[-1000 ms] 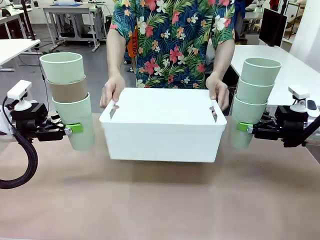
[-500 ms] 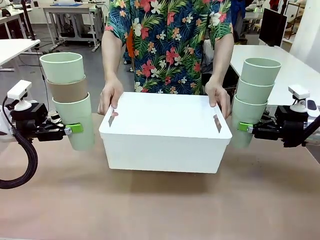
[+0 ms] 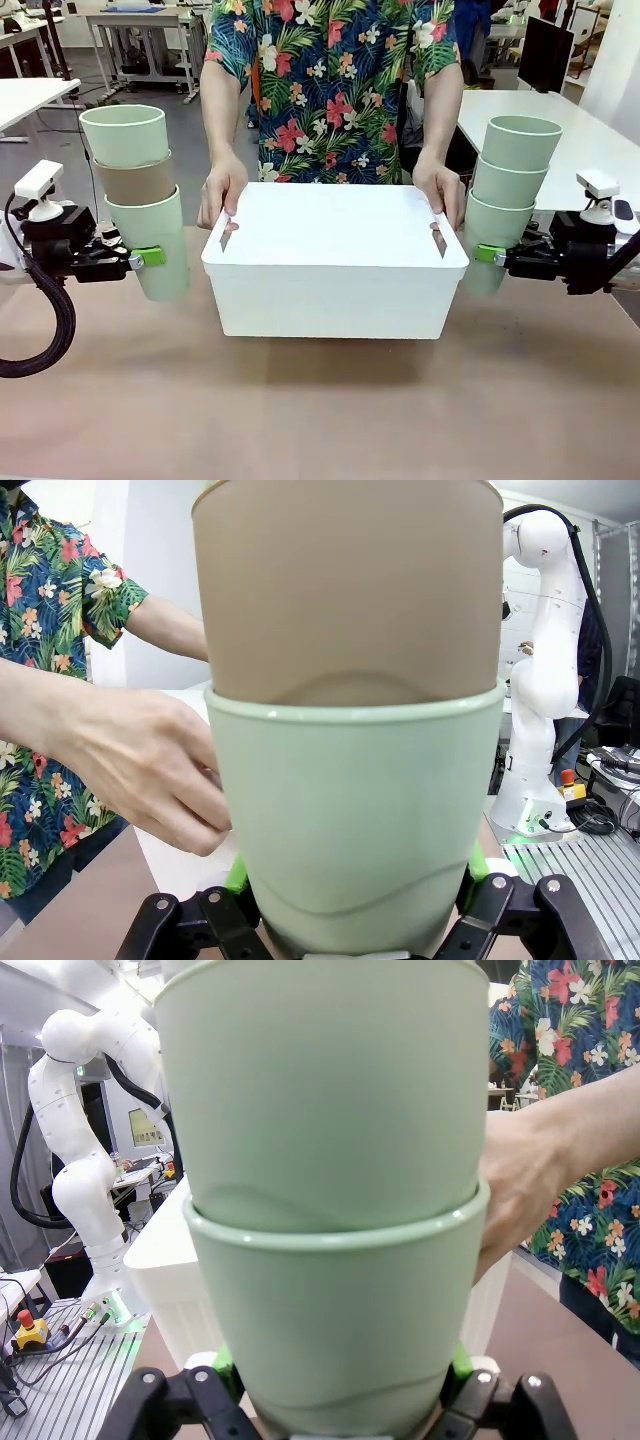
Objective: Stack the cups and store them in the basket.
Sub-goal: Place the stack of Reusable plastic cups into the Pantry Basket.
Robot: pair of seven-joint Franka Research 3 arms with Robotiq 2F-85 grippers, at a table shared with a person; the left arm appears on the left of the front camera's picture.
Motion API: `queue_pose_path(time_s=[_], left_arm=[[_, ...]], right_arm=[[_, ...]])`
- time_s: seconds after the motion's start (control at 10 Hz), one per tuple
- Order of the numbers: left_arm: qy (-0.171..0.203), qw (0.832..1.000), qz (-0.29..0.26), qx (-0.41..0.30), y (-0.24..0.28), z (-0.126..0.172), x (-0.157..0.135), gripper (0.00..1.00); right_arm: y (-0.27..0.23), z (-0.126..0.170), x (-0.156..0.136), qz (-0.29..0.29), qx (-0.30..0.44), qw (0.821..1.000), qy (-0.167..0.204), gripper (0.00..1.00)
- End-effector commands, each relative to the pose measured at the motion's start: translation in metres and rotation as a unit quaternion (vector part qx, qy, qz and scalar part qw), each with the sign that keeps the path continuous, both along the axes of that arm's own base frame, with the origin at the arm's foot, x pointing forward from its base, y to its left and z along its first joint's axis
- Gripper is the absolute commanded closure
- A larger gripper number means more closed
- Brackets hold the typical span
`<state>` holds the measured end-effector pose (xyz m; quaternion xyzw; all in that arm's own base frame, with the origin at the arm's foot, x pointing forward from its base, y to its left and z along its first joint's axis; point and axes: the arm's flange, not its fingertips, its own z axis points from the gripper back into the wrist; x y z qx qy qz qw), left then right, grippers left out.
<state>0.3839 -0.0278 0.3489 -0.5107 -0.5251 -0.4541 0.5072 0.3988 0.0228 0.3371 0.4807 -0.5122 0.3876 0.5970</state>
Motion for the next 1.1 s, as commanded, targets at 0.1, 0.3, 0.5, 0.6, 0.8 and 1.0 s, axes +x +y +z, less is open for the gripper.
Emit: queue_pose_path(time_s=[0.1,0.3,0.5,0.6,0.8,1.0], left_arm=[[-0.003,1.0,-0.001,-0.007,0.0004,0.0036,-0.0007,0.14],[-0.003,1.0,-0.001,-0.007,0.0004,0.0036,-0.0007,0.14],[-0.003,1.0,-0.001,-0.007,0.0004,0.0036,-0.0007,0.14],[-0.003,1.0,-0.001,-0.007,0.0004,0.0036,-0.0007,0.14],[-0.003,1.0,-0.001,-0.007,0.0004,0.0036,-0.0007,0.14],[-0.003,1.0,-0.001,-0.007,0.0004,0.0036,-0.0007,0.14]], right_arm=[[-0.0002,0.0038,0.0001,-0.001,0.001,1.0,-0.007,0.14],[-0.0002,0.0038,0.0001,-0.001,0.001,1.0,-0.007,0.14],[-0.0002,0.0038,0.0001,-0.001,0.001,1.0,-0.007,0.14],[-0.0002,0.0038,0.0001,-0.001,0.001,1.0,-0.007,0.14],[-0.0002,0.0038,0.0001,-0.001,0.001,1.0,-0.007,0.14],[-0.0002,0.0038,0.0001,-0.001,0.001,1.0,-0.007,0.14]])
